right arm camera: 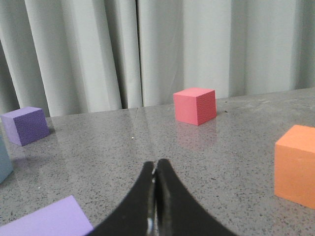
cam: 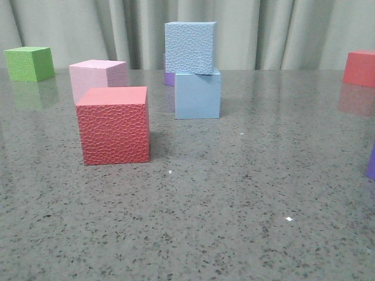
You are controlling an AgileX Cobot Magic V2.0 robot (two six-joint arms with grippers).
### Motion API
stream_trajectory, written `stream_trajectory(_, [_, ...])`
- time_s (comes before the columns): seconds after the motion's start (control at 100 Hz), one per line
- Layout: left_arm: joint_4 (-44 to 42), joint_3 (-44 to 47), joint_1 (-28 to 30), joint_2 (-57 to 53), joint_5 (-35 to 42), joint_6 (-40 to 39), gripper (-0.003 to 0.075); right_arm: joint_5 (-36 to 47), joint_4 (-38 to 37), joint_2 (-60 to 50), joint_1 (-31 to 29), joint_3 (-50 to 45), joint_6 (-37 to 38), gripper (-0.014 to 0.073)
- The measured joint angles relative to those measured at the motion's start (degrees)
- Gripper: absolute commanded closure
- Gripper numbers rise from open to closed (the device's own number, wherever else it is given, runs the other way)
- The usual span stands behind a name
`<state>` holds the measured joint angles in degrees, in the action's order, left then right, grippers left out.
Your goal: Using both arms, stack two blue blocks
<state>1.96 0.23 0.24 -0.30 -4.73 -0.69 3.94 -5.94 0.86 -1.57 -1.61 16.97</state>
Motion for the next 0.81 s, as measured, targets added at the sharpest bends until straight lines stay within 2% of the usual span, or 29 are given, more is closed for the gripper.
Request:
stream_trajectory(0.31, [0.0,0.0,0.0,0.0,-0.1,0.0,0.0739,-2.2,-3.4,-1.5,0.0,0.0,0.0,0.0715])
stream_trajectory(0.81, [0.0,0.0,0.0,0.0,-0.1,0.0,0.0739,-2.3,-3.8,-1.5,0.0,0.0,-0.1,0.0715])
